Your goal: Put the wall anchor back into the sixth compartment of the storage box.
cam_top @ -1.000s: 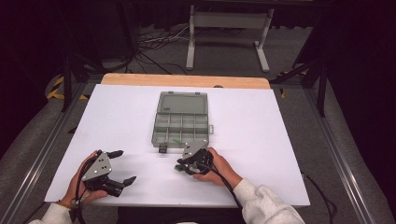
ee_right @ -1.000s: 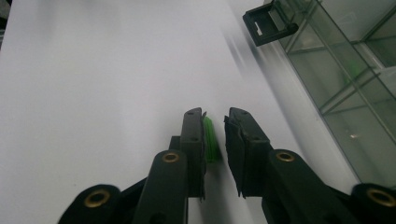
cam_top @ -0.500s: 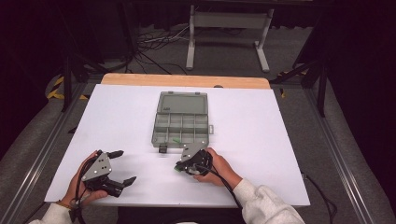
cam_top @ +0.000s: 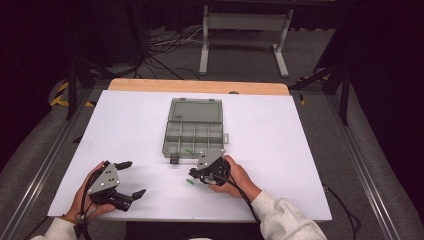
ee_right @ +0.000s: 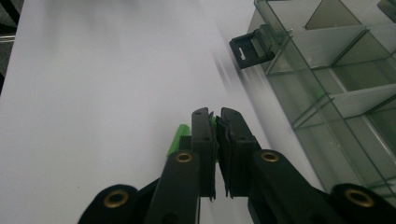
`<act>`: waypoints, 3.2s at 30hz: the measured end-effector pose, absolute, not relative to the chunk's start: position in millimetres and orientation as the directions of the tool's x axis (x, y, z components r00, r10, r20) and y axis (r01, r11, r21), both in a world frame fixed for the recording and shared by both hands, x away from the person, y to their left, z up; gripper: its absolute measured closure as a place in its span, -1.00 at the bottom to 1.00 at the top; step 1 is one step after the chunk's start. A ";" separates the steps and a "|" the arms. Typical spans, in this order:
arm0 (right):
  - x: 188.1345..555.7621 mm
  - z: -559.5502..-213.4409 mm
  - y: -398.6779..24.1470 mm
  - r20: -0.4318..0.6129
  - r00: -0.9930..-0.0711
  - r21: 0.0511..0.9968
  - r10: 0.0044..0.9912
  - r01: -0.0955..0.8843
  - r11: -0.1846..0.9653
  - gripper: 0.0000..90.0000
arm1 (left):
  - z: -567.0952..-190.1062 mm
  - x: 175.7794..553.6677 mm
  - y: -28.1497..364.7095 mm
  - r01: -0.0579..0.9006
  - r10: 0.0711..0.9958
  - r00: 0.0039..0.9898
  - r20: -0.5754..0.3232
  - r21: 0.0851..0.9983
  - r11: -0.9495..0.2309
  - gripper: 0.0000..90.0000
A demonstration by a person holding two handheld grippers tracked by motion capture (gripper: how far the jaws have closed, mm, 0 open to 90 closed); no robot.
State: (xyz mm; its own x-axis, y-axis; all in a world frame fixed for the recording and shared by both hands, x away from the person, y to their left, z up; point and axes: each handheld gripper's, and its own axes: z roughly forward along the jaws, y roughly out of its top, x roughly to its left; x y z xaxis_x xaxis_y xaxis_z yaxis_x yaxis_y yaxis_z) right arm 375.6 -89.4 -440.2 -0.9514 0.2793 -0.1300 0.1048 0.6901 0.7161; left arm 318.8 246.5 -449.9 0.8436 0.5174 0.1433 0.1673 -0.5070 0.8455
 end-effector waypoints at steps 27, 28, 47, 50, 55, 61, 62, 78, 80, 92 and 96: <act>378.4 -420.6 -99.0 -0.174 -0.924 0.772 0.340 0.086 0.629 0.89 | -449.8 318.2 246.1 0.162 0.529 0.835 0.150 0.852 -0.498 -0.92; 379.9 -418.1 -99.7 -0.176 -0.921 0.775 0.347 0.087 0.625 0.90 | -449.8 318.1 246.0 0.163 0.528 0.836 0.147 0.853 -0.496 -0.92; 400.1 -400.1 -97.0 -0.155 -0.905 0.822 0.397 0.104 0.560 0.89 | -450.2 318.5 244.1 0.157 0.523 0.838 0.156 0.848 -0.506 -0.92; 405.8 -397.0 -94.7 -0.150 -0.901 0.831 0.408 0.109 0.546 0.90 | -450.7 318.5 243.9 0.161 0.523 0.839 0.151 0.849 -0.503 -0.92; 412.9 -394.5 -90.1 -0.149 -0.894 0.836 0.421 0.113 0.537 0.89 | -451.1 318.8 243.7 0.162 0.522 0.840 0.150 0.848 -0.504 -0.92; 422.0 -397.2 -81.9 -0.142 -0.890 0.833 0.434 0.129 0.537 0.89 | -451.1 318.7 244.2 0.163 0.521 0.841 0.148 0.849 -0.503 -0.92; 423.5 -398.2 -80.6 -0.140 -0.888 0.832 0.437 0.134 0.538 0.89 | -451.1 318.7 244.2 0.163 0.521 0.840 0.148 0.849 -0.503 -0.92; 436.8 -415.7 -70.3 -0.125 -0.863 0.811 0.490 0.196 0.551 0.89 | -450.6 318.8 244.8 0.155 0.522 0.838 0.160 0.847 -0.508 -0.92; 437.5 -416.8 -69.9 -0.128 -0.863 0.809 0.489 0.195 0.555 0.89 | -450.8 318.2 244.8 0.163 0.526 0.837 0.149 0.851 -0.499 -0.92; 438.5 -423.1 -67.9 -0.119 -0.860 0.798 0.496 0.214 0.563 0.88 | -450.8 318.0 244.9 0.163 0.525 0.838 0.148 0.850 -0.501 -0.92; 438.9 -425.9 -67.6 -0.117 -0.859 0.792 0.498 0.222 0.569 0.88 | -450.7 318.0 245.2 0.163 0.524 0.838 0.149 0.849 -0.502 -0.92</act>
State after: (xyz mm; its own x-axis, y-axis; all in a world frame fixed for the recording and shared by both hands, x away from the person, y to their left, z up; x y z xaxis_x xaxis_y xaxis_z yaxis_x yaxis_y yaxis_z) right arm 438.9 -67.6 -425.9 -0.8590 0.4984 -0.1173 0.2218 0.5687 0.7921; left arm 318.0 245.2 -450.7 0.8383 0.5244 0.1492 0.1630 -0.5021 0.8493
